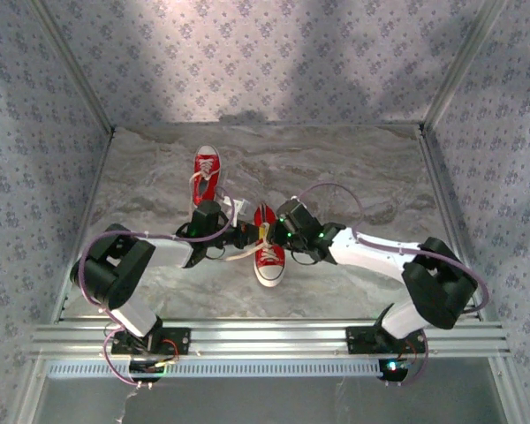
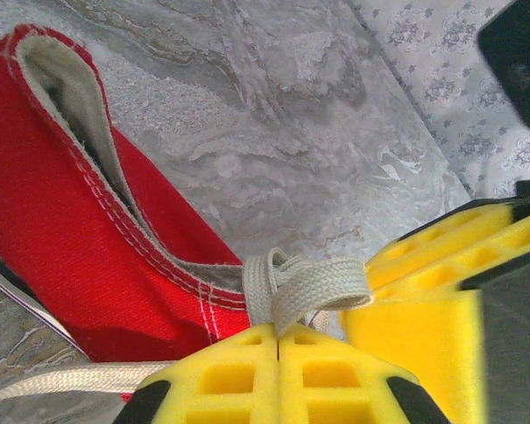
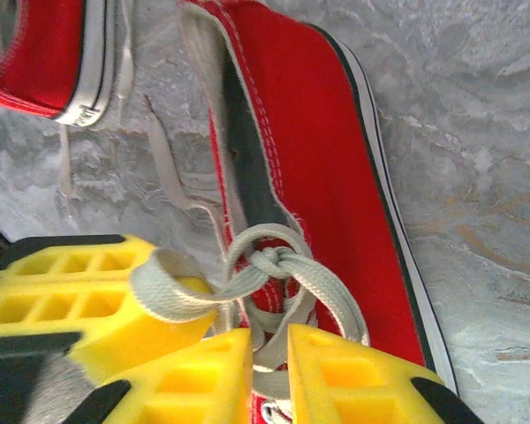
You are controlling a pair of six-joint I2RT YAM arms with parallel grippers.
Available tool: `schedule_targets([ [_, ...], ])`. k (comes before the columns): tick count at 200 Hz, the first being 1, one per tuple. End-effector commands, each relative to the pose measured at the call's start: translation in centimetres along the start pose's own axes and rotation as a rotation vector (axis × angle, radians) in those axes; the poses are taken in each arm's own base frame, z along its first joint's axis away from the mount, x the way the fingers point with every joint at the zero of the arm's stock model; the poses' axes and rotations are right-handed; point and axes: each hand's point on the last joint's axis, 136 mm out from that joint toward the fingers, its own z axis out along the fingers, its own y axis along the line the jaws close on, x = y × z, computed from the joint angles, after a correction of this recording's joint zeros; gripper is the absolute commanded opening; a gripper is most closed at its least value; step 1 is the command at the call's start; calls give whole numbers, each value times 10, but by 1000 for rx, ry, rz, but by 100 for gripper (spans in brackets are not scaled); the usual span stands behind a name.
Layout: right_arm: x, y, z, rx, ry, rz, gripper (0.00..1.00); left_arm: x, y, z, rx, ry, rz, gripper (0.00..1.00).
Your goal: Tie the shoes
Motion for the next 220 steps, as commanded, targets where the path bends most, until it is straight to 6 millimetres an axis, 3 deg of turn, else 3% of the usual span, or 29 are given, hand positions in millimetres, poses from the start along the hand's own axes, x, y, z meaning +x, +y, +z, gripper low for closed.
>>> schedule_targets([
  [1,-1,3,6,-21,11,34,21,-5,-3,0,14,-23,16,0],
  [116,-2,-4,24,-12,32,66,28,-5,-4,0,21,-24,17,0],
  [164,-6,-4,21,-13,8,55,15,-8,-2,-2,14,-35,15,0],
  [220,-13,-5,-6,2,-68,-29,0,-19,7,-9,-33,-72,7,0],
])
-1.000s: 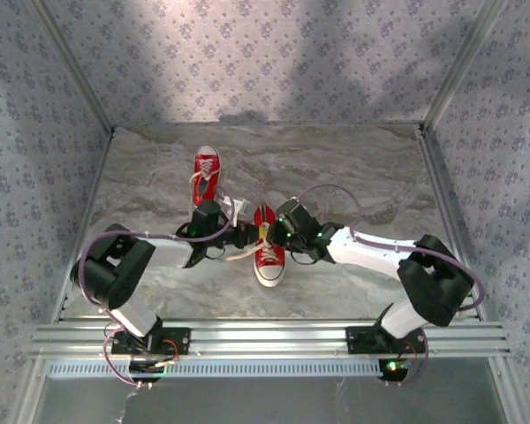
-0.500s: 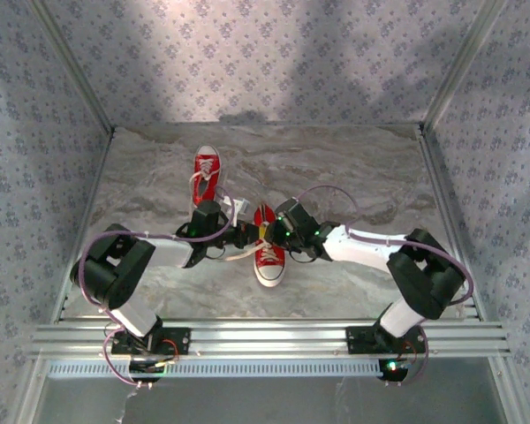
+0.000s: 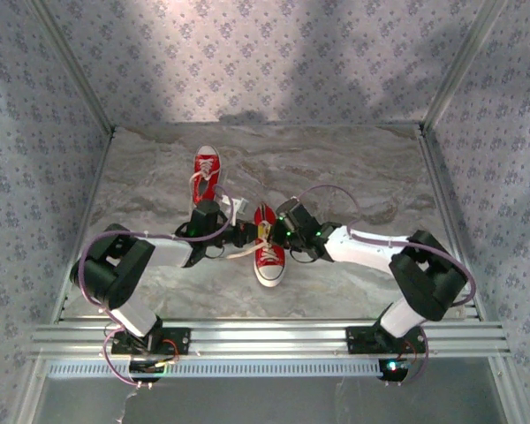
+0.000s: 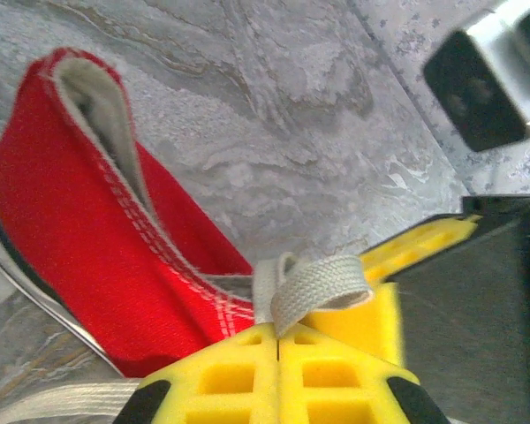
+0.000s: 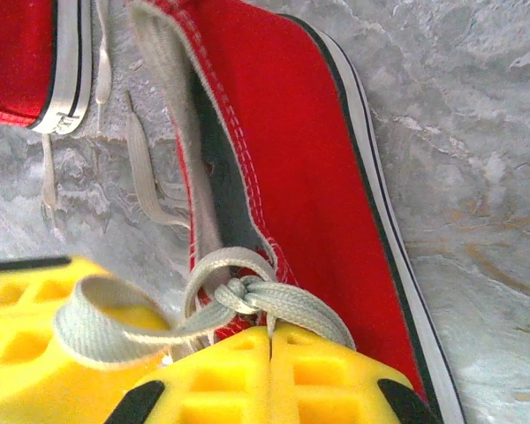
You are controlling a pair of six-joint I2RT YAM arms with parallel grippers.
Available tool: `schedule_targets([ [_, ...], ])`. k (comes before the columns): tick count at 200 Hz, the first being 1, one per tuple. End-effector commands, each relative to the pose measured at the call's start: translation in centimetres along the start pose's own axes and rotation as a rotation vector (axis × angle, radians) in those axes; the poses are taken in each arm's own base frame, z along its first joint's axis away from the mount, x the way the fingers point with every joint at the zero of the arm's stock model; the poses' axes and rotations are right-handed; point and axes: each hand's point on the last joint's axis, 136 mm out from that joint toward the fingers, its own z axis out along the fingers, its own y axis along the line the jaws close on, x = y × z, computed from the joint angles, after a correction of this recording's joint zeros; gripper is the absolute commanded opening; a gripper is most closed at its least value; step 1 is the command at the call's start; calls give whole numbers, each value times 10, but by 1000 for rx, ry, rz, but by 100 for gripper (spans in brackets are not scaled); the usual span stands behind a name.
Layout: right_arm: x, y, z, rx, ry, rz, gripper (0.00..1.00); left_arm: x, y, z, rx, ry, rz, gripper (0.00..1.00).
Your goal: Tie the shoes
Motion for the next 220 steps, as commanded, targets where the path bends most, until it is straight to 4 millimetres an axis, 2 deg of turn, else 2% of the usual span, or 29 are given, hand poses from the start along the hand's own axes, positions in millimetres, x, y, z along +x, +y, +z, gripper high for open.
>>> schedule_targets([
  [1,-11,1,-19,10,-72,-55,0,-13,1,-6,-13,-50,11,0],
  [69,-15,-3,-35,-26,-122,-111,0,-11,23,-11,-109,-48,-22,0],
  [120,-18,-40,-34,89,-147,-18,0,-10,32,-15,-135,-56,-47,0],
  [160,-16,-53,-35,144,-140,4,0,-10,39,-18,-153,-64,-66,0],
  [181,-10,-68,-35,223,-109,10,0,-12,41,-20,-168,-75,-77,0],
  [220,9,-80,-29,267,-25,-7,0,-16,42,-24,-183,-93,-81,0],
])
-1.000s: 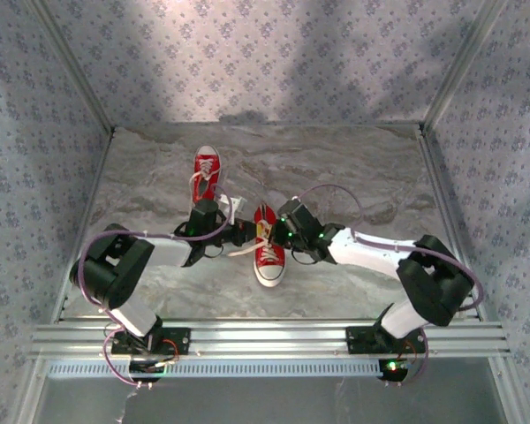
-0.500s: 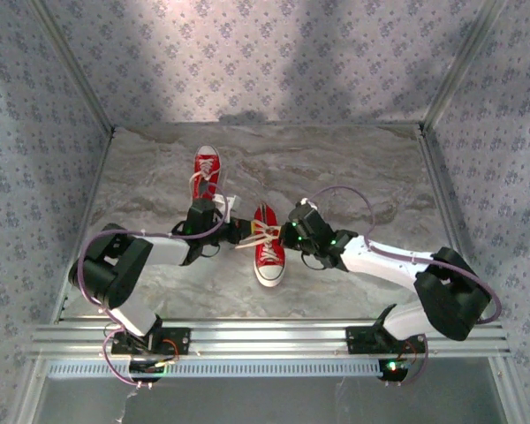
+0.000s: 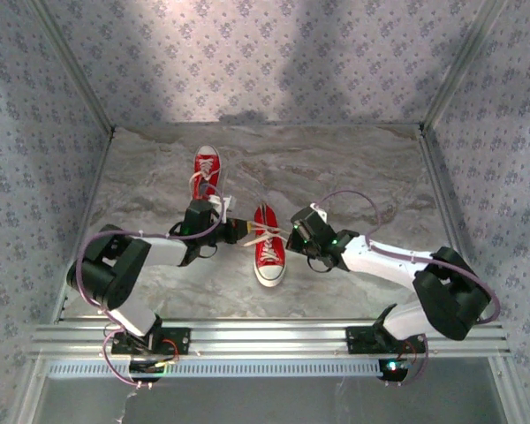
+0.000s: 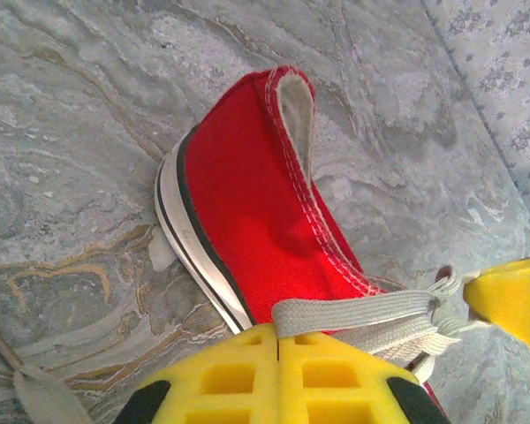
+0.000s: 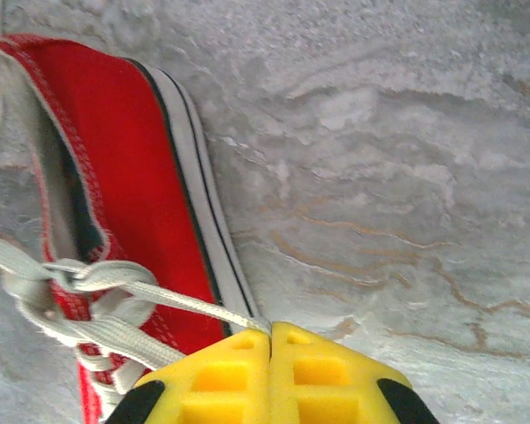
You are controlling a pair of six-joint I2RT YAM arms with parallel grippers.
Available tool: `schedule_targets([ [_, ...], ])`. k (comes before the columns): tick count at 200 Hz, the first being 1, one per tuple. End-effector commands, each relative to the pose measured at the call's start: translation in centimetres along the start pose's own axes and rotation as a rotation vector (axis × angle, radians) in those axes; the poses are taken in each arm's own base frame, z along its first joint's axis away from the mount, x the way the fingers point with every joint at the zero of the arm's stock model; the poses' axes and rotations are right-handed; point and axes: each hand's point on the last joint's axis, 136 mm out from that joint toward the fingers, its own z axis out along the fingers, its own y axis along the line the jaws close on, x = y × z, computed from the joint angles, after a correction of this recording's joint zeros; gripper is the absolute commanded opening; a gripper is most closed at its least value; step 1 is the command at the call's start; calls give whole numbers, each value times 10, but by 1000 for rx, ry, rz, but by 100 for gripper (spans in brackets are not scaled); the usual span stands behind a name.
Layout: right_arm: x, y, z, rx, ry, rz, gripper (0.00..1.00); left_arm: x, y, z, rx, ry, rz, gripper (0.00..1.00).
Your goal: Tie the shoes
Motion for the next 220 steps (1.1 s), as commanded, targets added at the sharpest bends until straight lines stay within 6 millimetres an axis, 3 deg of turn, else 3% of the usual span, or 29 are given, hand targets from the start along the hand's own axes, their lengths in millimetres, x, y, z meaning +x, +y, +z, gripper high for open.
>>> schedule_targets([
  [1,12,-19,3,87,52,-3,0,-10,1,-8,-16,-42,-8,0],
  [37,29,33,-5,-128,106,-272,0,-11,-17,-5,84,-31,17,0],
  [57,17,34,-18,-120,47,-357,33,-10,-22,-5,111,-28,25,0],
  [68,5,30,-25,-123,6,-377,42,-10,-22,-5,114,-29,27,0],
  [105,-12,39,-32,-237,9,-521,41,-10,-21,-3,102,-20,40,0],
  [165,-6,50,-5,-332,184,-598,41,-12,-18,-1,72,-10,40,0],
  [220,-8,39,9,-263,196,-603,40,-13,-20,-1,75,-11,43,0],
])
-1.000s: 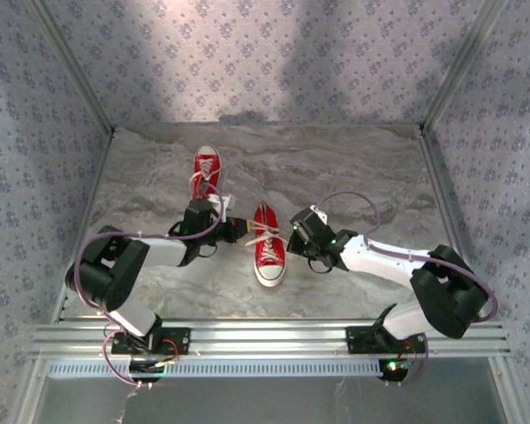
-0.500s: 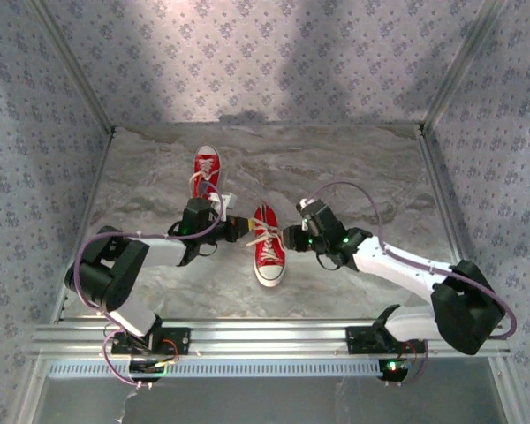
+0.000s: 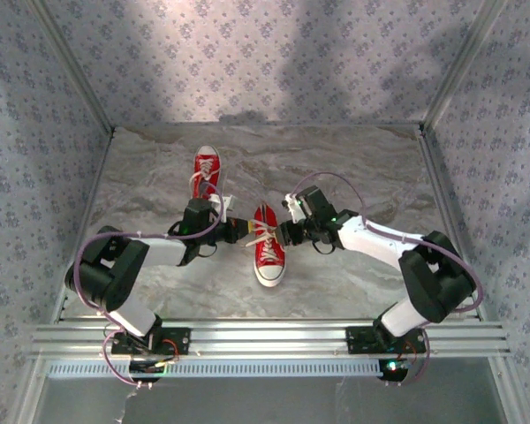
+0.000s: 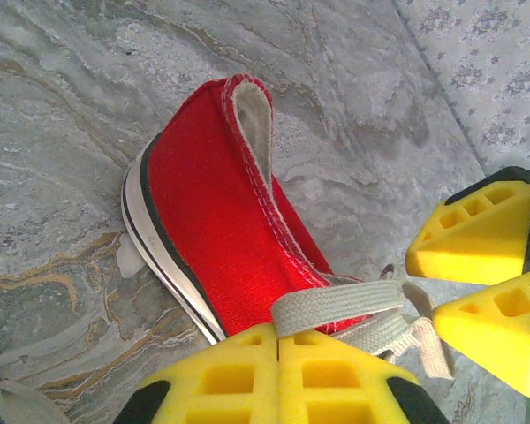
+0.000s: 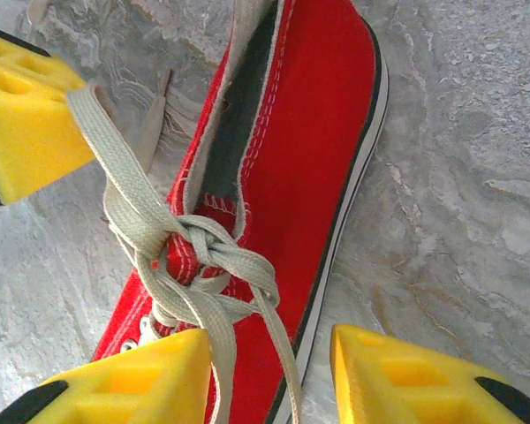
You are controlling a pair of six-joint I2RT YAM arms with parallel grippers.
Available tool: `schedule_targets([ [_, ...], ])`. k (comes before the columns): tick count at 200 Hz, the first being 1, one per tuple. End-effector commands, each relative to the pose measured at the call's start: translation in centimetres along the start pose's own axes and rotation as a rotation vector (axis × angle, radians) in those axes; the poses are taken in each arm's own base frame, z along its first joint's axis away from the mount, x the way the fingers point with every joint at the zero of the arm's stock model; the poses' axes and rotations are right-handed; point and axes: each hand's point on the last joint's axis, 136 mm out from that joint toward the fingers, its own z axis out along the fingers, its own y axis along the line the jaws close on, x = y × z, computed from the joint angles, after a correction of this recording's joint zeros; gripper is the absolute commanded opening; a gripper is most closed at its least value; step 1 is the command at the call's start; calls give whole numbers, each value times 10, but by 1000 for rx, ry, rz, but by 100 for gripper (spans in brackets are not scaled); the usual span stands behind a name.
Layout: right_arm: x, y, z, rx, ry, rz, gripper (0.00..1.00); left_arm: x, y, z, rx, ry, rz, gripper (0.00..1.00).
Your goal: Tie the shoes
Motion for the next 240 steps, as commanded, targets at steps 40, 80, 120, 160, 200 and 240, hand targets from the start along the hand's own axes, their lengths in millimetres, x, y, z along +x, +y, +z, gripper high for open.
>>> schedule_targets([
  [40,2,-2,3,3,34,-21,39,-14,-9,3,24,-22,34,0],
  [80,6,-8,8,24,51,-17,39,-13,-9,3,26,-21,32,0],
  [120,4,-7,11,15,51,-15,34,-12,-9,3,25,-23,32,0],
  [160,1,-7,6,33,22,-14,13,-13,-6,1,10,-29,30,0],
  [200,-5,-18,-10,106,-63,40,0,-16,1,-5,-53,-43,35,0],
  [240,-4,-36,-26,211,-152,193,0,-11,17,-10,-142,-37,22,0],
])
